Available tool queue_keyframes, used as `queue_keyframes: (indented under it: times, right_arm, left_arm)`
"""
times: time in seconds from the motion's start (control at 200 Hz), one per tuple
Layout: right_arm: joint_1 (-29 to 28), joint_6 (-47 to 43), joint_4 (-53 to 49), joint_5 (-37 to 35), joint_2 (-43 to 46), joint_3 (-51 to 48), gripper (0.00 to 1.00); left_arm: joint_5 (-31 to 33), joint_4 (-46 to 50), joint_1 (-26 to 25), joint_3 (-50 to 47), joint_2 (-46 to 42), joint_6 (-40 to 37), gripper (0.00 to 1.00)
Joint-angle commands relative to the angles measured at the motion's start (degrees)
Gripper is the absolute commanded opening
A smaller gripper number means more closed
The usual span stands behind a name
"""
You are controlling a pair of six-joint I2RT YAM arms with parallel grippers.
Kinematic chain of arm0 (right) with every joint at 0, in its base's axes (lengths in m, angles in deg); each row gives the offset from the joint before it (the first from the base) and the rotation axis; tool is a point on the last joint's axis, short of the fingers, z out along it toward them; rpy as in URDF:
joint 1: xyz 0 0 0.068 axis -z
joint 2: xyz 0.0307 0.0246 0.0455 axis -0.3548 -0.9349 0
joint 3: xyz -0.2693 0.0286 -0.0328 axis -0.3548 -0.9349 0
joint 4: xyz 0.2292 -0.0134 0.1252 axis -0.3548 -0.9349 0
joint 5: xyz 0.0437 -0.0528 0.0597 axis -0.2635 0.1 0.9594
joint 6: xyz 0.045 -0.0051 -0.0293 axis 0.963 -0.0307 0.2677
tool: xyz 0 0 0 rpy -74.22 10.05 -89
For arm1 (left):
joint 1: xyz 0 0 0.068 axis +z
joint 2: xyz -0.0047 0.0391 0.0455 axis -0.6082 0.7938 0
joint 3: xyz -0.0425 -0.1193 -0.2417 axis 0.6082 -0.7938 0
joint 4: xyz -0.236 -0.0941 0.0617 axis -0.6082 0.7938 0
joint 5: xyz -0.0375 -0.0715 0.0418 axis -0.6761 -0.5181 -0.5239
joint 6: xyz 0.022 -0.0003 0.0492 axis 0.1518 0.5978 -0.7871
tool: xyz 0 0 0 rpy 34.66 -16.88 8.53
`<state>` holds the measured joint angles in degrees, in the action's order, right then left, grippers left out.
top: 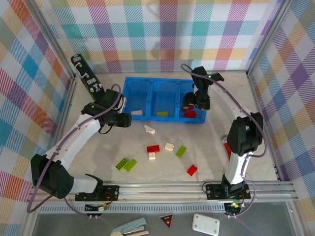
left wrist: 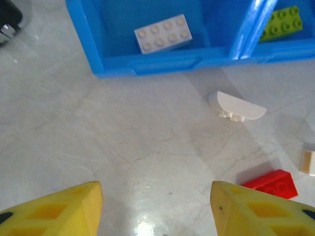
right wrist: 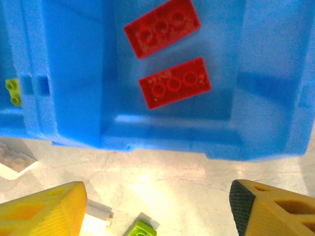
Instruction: Sort the legos into containers by color
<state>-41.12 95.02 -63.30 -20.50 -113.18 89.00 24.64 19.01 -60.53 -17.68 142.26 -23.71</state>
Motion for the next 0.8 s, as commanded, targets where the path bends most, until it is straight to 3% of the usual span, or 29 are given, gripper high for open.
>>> queue_keyframes:
  times: [0.0, 0.29, 0.465, 0.795]
  right_arm:
    - [-0.40, 1.09, 2.90, 1.84, 4.57, -4.35, 0.77]
    - [-0.40, 0.74, 7.46, 3.55, 11.23, -14.93, 0.77]
    - [-0.40, 0.13, 9.88, 5.42, 13.71, -19.16, 0.77]
    - [-0.40, -2.15, 13.70, 7.46, 15.73, -24.72, 0.77]
  left_arm:
    - [0.64, 3.48, -2.00, -2.26, -2.49, 7.21, 0.60]
    - [7.56, 5.50, -5.91, -11.58, -6.54, 24.73, 0.59]
    - [7.10, 5.14, -6.36, -17.65, -10.13, 33.10, 0.62]
    - [6.61, 2.88, -8.90, -25.93, -12.90, 44.57, 0.79]
